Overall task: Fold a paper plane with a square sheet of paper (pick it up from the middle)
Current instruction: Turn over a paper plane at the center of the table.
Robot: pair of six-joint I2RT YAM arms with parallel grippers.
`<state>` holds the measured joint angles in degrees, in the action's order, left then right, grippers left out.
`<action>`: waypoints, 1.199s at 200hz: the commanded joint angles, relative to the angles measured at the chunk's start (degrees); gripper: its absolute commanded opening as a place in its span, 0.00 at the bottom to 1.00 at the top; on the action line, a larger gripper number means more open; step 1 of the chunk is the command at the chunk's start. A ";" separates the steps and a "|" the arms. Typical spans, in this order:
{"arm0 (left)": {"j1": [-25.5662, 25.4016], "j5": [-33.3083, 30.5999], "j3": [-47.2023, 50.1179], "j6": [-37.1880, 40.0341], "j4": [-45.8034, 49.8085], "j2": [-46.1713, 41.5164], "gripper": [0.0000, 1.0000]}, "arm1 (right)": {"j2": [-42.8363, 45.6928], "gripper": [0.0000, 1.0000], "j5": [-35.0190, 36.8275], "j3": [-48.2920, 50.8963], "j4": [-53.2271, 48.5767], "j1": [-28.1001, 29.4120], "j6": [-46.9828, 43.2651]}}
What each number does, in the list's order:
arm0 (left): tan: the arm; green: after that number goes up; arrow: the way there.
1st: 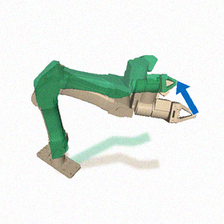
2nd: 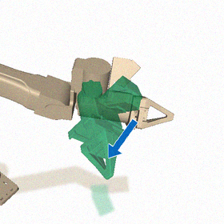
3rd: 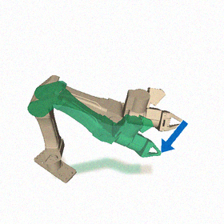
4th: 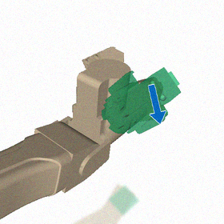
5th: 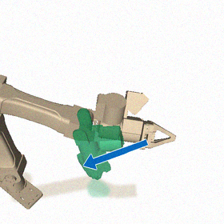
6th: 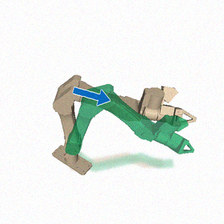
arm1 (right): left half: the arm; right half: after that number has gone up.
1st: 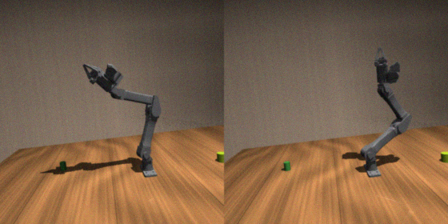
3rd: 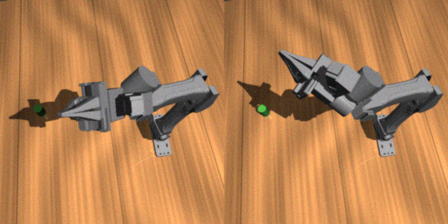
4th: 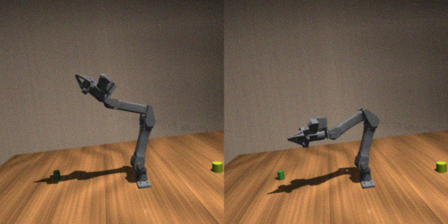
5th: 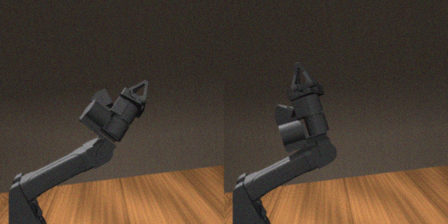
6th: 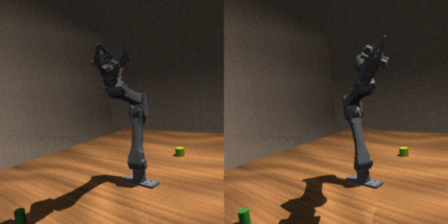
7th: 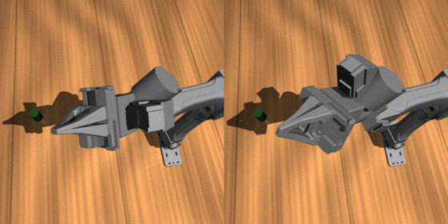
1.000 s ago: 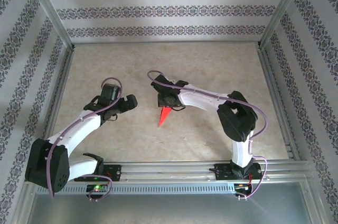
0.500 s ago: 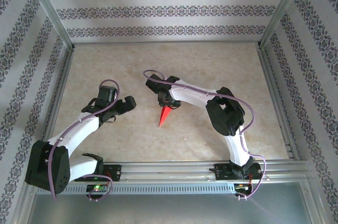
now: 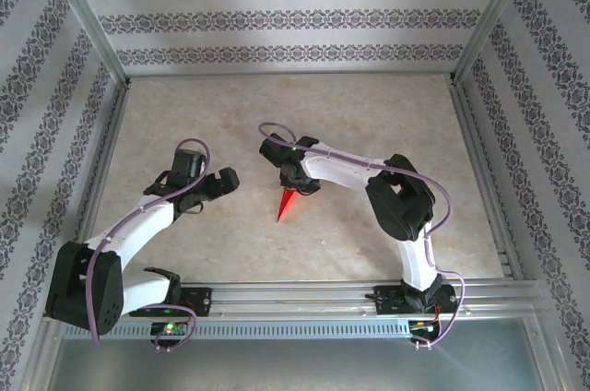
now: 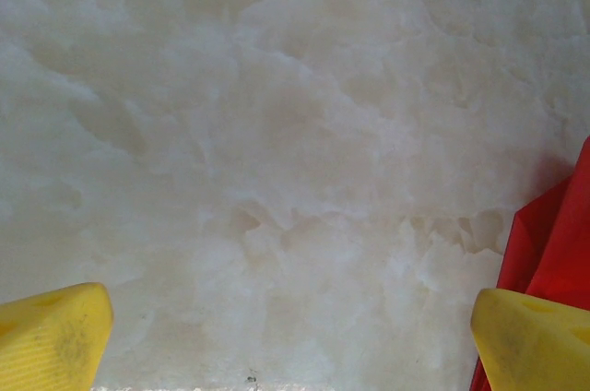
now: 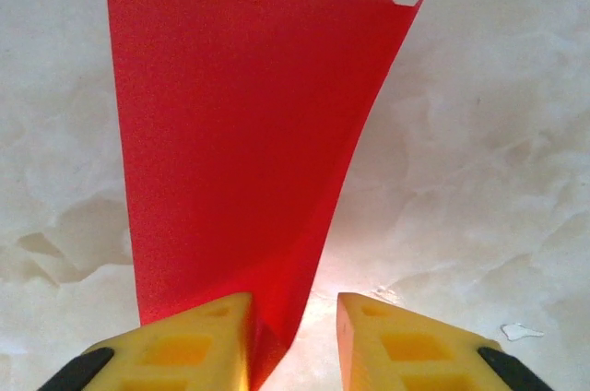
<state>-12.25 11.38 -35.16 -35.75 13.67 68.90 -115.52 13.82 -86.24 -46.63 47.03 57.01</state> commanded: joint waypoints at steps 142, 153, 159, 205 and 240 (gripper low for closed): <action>1.10 1.21 -0.94 -1.50 0.66 -4.72 1.00 | 13.85 0.00 -29.21 16.45 43.24 -7.89 -6.71; 1.09 2.59 -1.08 -1.61 0.20 -5.10 1.00 | 12.89 0.00 -32.30 17.45 46.83 -8.33 -5.87; 1.14 3.47 -1.22 -1.61 -0.06 -5.21 1.00 | 12.26 0.00 -34.11 18.47 49.80 -8.60 -5.40; 0.85 11.97 -2.66 -2.66 -3.57 -3.43 1.00 | 6.72 0.00 -42.06 26.60 66.85 -11.36 -0.18; -1.85 14.62 -4.32 -4.43 -5.24 0.18 0.98 | 4.83 0.00 -43.77 30.99 72.00 -13.16 1.13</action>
<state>-12.32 22.17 -37.04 -38.13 11.70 67.16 -110.06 -26.15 -57.63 16.99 35.09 56.31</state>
